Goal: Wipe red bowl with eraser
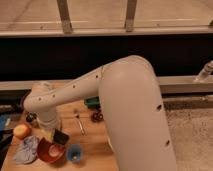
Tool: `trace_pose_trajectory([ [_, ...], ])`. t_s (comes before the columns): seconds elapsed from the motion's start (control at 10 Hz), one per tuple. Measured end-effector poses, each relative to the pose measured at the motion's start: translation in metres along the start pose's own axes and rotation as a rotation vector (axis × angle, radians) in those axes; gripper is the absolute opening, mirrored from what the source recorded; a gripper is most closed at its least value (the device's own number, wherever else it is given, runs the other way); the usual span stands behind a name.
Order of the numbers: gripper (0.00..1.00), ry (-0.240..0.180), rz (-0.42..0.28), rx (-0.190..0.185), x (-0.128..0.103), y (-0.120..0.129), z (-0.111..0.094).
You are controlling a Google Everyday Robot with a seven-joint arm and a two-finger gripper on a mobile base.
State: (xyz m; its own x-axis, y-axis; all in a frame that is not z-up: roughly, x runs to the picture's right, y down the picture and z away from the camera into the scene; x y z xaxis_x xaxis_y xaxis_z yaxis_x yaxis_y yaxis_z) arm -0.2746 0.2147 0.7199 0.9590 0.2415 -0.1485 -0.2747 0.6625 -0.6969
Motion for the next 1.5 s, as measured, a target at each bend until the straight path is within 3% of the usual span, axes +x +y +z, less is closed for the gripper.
trace_pose_trajectory([
  [0.3,0.00,-0.013,-0.113,0.009,-0.046,0.022,-0.001],
  [0.5,0.00,-0.018,-0.145,0.006,-0.054,0.045,-0.001],
  [0.8,0.00,-0.028,-0.111,-0.005,-0.033,0.074,0.001],
  [1.0,0.00,-0.022,-0.044,-0.019,-0.001,0.083,0.004],
  [1.2,0.00,-0.022,0.021,-0.026,0.022,0.072,0.009],
  [1.5,0.00,-0.045,0.047,-0.025,0.032,0.032,0.012],
])
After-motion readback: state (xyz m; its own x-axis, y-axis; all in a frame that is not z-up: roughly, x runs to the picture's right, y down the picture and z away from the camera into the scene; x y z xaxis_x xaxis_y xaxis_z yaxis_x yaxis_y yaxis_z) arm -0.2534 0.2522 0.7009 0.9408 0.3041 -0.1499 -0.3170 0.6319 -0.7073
